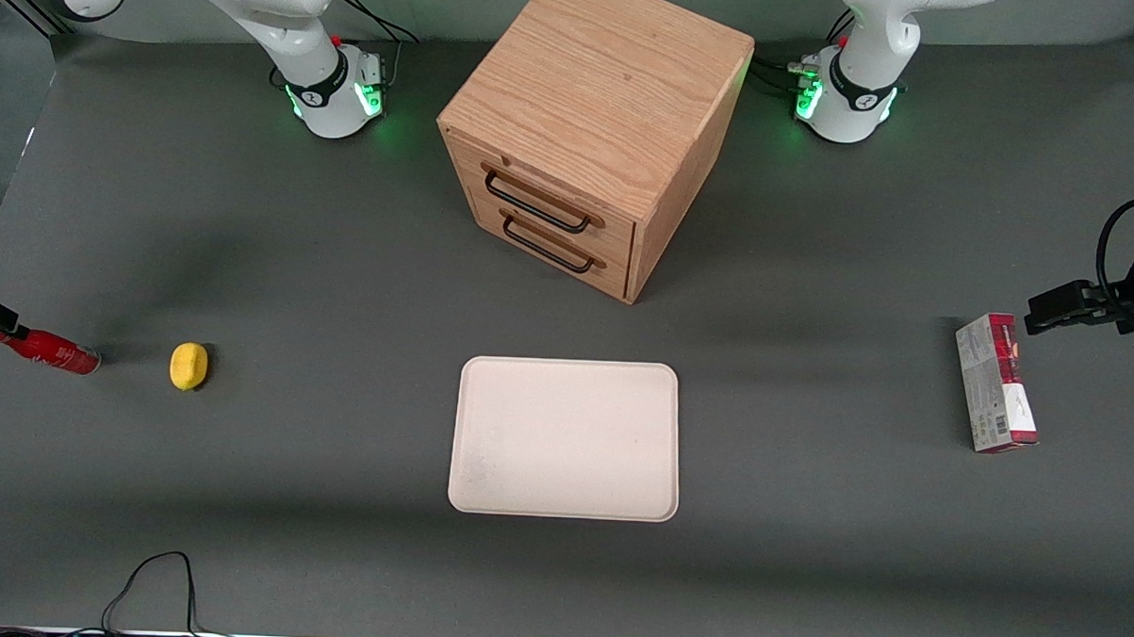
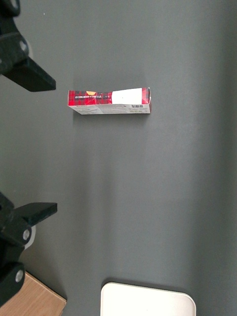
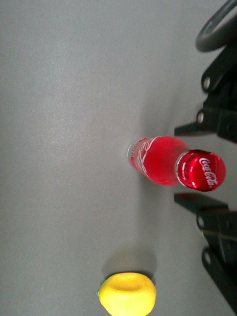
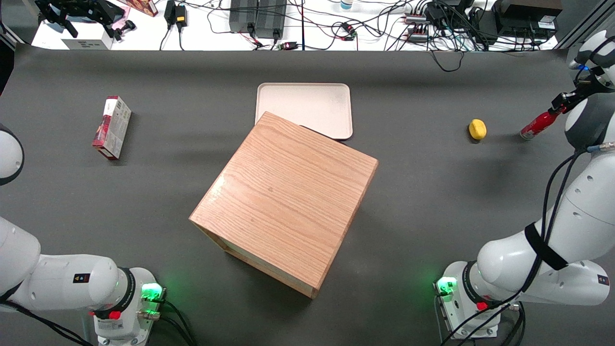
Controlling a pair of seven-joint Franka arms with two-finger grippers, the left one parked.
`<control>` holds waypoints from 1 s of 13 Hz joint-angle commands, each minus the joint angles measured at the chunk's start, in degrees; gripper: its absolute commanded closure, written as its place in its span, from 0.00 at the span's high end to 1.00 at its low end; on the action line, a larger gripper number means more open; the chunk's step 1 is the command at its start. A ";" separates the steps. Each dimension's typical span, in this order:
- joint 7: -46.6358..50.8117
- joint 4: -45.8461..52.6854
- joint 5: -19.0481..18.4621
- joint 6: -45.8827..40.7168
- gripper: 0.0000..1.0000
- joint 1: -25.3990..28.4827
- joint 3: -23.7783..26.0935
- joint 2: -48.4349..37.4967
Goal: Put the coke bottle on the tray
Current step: 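Close the right gripper around the bottle neck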
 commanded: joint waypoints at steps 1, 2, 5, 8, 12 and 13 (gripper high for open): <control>-1.62 -0.16 1.17 0.31 0.19 0.19 -0.38 -0.12; -1.62 -0.16 1.08 0.31 0.18 0.10 -0.38 -0.12; -1.62 -0.08 0.99 0.13 0.13 0.10 -0.38 -0.12; -1.27 1.06 0.55 -2.83 0.13 0.62 -0.64 -2.22; -1.18 12.72 -4.36 -18.37 0.11 0.19 -2.30 -4.69; -1.27 15.98 -5.42 -22.07 0.11 0.19 -2.74 -5.56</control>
